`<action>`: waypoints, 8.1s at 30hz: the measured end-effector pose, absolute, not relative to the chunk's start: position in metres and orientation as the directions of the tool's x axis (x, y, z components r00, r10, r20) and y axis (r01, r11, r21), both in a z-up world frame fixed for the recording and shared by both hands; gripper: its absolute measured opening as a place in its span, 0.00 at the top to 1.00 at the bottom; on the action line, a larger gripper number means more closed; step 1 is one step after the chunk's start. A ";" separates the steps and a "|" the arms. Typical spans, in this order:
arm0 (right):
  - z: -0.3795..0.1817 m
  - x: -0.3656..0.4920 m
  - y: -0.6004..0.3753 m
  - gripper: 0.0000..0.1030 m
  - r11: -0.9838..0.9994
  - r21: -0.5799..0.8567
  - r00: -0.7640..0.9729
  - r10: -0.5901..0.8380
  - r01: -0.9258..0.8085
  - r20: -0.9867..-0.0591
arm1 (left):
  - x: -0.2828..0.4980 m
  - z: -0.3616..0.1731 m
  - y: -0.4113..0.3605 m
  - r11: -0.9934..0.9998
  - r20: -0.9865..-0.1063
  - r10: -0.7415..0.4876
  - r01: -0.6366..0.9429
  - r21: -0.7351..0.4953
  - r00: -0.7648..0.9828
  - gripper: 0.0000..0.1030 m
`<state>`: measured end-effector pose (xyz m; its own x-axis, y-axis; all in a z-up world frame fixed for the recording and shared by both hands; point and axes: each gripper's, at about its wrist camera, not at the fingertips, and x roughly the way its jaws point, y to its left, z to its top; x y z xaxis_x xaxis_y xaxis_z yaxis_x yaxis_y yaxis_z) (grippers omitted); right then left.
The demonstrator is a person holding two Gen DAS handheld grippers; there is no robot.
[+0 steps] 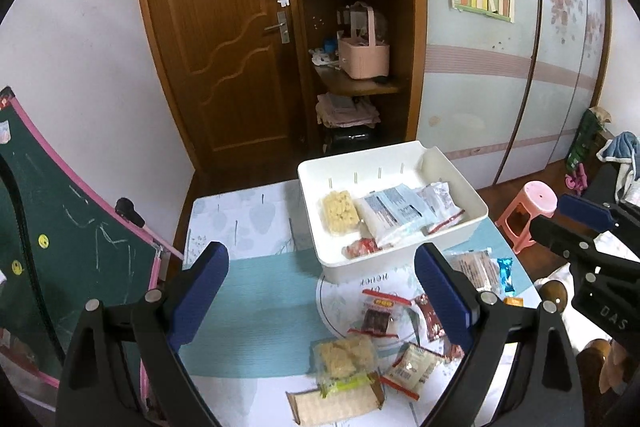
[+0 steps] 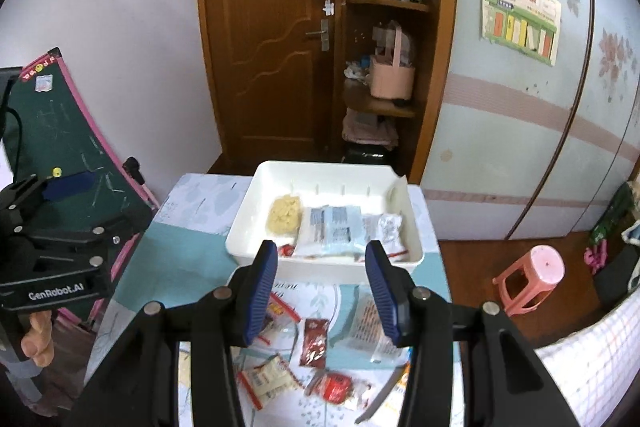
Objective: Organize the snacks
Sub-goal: 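Move both grippers back over the remaining snacks, then grasp the brown paper-wrapped bar with the left gripper while the right grasps the LIPO pack, then carry both snacks over the basket and open both grippers to drop them, then withdraw both grippers from the basket back over the remaining snacks, then grasp the clear bag of yellow puffs with the left gripper while the right grasps the red-wrapped pastry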
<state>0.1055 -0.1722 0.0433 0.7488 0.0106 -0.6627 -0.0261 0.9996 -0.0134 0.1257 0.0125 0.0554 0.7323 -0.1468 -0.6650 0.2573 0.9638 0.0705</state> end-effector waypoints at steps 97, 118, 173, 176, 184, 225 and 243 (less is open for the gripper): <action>-0.140 0.073 -0.167 0.55 0.970 0.243 0.569 0.192 0.013 -0.800 | 0.048 -0.153 0.022 0.894 -0.886 -0.314 0.422 -0.154 0.342 0.46; -0.042 0.103 -0.184 0.54 0.974 0.209 0.711 0.209 -0.089 -0.671 | 0.123 0.000 -0.018 0.913 -0.718 -0.313 0.406 -0.047 0.621 0.46; 0.008 0.250 -0.203 0.40 0.997 0.080 0.672 0.054 0.008 -0.739 | 0.251 0.030 -0.026 0.987 -0.596 -0.158 0.150 -0.064 0.787 0.13; 0.015 0.242 -0.202 0.40 0.997 0.077 0.672 0.049 0.011 -0.739 | 0.242 0.037 -0.018 0.986 -0.603 -0.165 0.144 -0.082 0.780 0.13; 0.037 0.195 -0.200 0.40 0.999 0.046 0.696 0.041 -0.012 -0.717 | 0.206 0.056 0.008 0.977 -0.637 -0.212 0.180 -0.115 0.741 0.12; -0.170 0.060 -0.215 0.40 0.983 0.154 0.457 0.092 0.100 -0.884 | 0.126 -0.171 0.051 0.965 -0.894 -0.224 0.215 -0.149 0.389 0.13; -0.201 0.096 -0.199 0.40 0.997 0.030 0.451 -0.002 0.064 -0.893 | 0.170 -0.199 0.009 0.983 -0.926 -0.184 0.078 -0.168 0.329 0.12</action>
<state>0.0963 -0.1993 -0.2006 0.4506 -0.0017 -0.8927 0.0639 0.9975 0.0303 0.1695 0.0092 -0.1988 0.3288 -0.1841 -0.9263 0.0777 0.9828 -0.1677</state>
